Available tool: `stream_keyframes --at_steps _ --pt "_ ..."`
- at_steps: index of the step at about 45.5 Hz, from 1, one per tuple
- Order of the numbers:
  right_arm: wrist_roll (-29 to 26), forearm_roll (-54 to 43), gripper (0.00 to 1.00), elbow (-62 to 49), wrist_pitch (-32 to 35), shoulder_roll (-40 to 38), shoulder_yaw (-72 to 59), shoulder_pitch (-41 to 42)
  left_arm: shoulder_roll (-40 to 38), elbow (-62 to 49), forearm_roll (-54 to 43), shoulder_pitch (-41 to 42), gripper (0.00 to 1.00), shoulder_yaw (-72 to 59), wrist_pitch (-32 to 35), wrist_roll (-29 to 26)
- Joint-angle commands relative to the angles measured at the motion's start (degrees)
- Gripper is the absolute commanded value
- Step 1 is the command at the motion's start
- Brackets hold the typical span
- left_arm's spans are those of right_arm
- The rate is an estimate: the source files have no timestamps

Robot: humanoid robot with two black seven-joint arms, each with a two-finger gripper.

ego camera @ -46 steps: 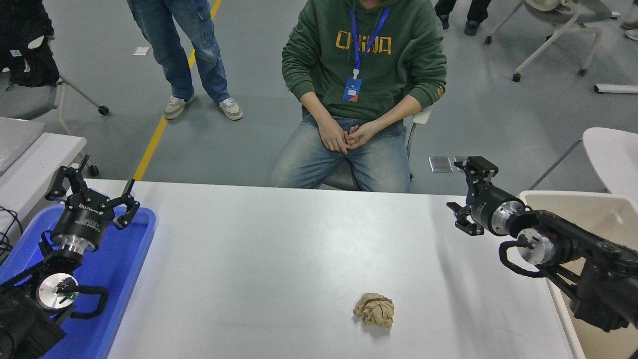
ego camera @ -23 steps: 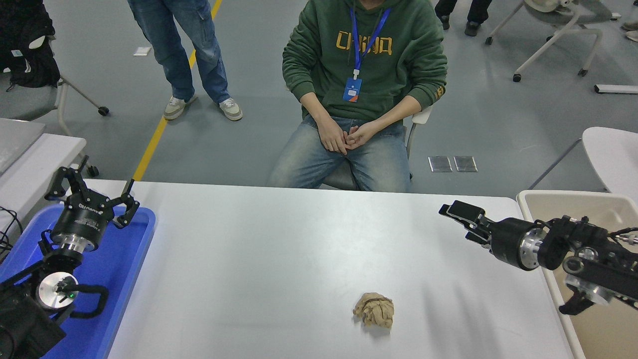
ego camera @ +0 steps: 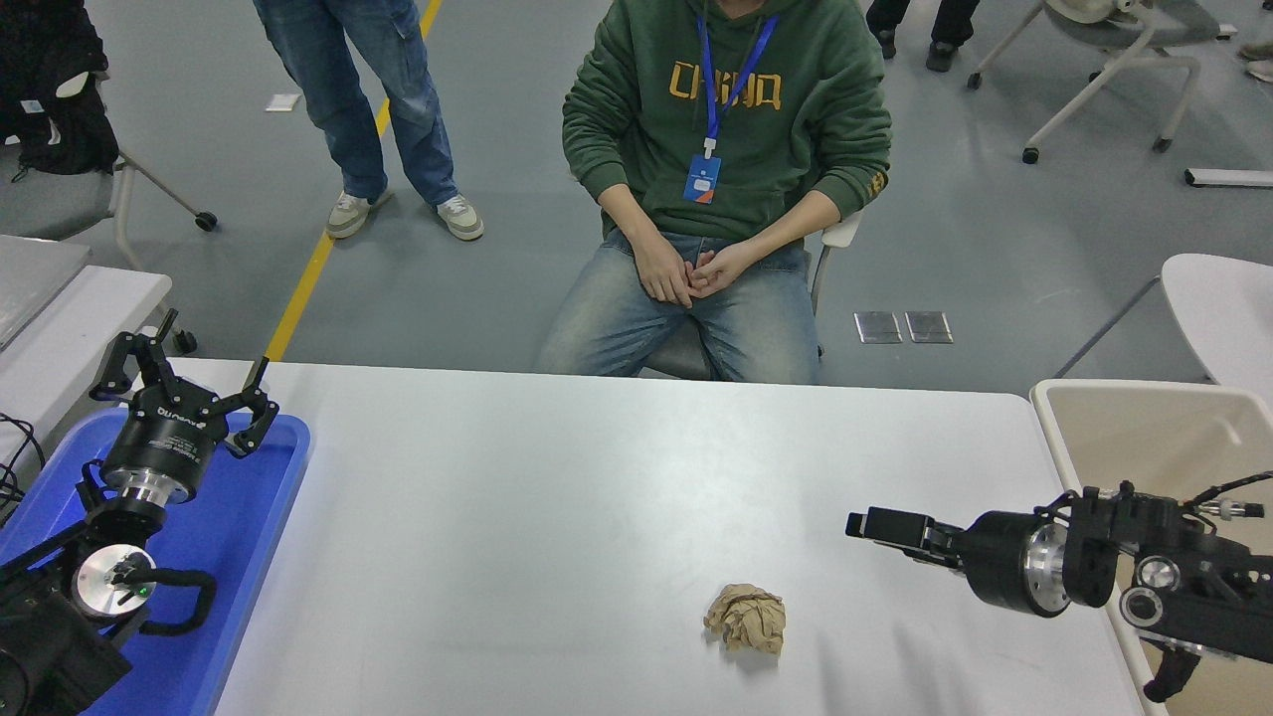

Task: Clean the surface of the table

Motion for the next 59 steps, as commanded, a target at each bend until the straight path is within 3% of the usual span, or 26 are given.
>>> stream_keyframes --at_steps 1,29,59 --pt "0.01 -2.51 1.0 -1.17 -0.32 5.55 -1.51 -1.01 0.01 0.0 0.0 0.01 1.0 0.0 0.0 0.0" --pt "0.01 -6.47 1.0 -11.54 -1.03 17.69 -1.42 -4.79 0.01 0.0 0.0 0.01 1.0 0.0 0.0 0.0" --pt "0.01 -11.12 1.0 -16.2 -1.29 21.64 -1.33 -5.32 -0.08 0.0 0.0 0.01 1.0 0.0 0.0 0.0"
